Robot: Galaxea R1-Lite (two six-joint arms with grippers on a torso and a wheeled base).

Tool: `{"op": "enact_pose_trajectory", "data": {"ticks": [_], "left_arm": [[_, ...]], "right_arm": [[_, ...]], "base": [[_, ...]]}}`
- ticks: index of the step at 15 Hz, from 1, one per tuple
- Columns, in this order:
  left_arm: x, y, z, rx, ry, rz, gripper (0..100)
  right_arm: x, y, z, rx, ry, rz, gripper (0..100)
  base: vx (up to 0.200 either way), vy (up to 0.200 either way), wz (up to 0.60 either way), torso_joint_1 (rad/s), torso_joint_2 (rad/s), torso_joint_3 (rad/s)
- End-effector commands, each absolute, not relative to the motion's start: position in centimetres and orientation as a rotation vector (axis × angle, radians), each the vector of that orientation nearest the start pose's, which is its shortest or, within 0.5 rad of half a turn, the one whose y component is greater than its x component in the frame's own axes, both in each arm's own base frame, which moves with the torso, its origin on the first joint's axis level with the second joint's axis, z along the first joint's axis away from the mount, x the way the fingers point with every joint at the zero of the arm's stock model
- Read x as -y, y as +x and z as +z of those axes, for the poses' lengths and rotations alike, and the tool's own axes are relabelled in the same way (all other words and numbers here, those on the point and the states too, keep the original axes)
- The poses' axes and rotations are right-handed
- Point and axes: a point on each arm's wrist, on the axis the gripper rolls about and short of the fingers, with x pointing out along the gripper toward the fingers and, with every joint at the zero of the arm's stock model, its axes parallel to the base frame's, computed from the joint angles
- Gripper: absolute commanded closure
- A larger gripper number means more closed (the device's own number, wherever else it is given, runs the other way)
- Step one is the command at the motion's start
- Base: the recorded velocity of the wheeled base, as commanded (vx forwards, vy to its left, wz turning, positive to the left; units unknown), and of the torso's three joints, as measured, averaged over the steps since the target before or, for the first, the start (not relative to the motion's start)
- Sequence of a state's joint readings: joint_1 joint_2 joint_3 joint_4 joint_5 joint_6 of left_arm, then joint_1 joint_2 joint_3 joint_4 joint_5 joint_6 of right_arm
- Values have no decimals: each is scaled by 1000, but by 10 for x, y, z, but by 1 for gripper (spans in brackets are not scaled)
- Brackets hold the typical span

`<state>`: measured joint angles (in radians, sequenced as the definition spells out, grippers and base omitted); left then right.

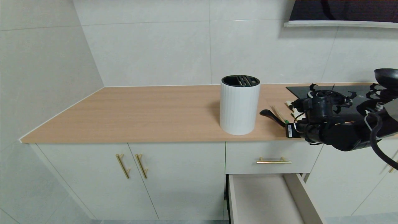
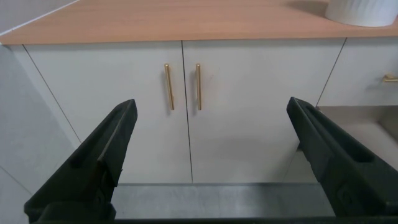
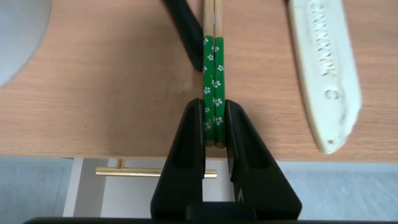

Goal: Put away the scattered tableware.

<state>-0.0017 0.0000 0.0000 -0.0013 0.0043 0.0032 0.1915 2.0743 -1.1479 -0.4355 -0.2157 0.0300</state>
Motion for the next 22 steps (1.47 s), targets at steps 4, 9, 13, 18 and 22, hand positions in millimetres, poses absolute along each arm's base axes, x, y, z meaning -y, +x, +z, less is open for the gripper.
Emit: {"op": "enact_pose_trajectory", "data": {"ticks": [4,9,13,18,22], "left_arm": [[0,-23,76,2,3,3,0],[0,-23,76,2,3,3,0],[0,-23,76,2,3,3,0],[0,-23,76,2,3,3,0],[0,-23,76,2,3,3,0]], "right_arm": [[-60,333,183,-357,-37,-29,100],[-48,258,200,-393,-48,2,100],[-44,229,202,-383,-73,114,100],[-44,218,192,-409,-169,153,100],[-56,212,187,-425,-193,212,100]], "base": [[0,0,0,0,0,0],[0,0,0,0,0,0],[0,0,0,0,0,0],[0,0,0,0,0,0],[0,0,0,0,0,0]]}}
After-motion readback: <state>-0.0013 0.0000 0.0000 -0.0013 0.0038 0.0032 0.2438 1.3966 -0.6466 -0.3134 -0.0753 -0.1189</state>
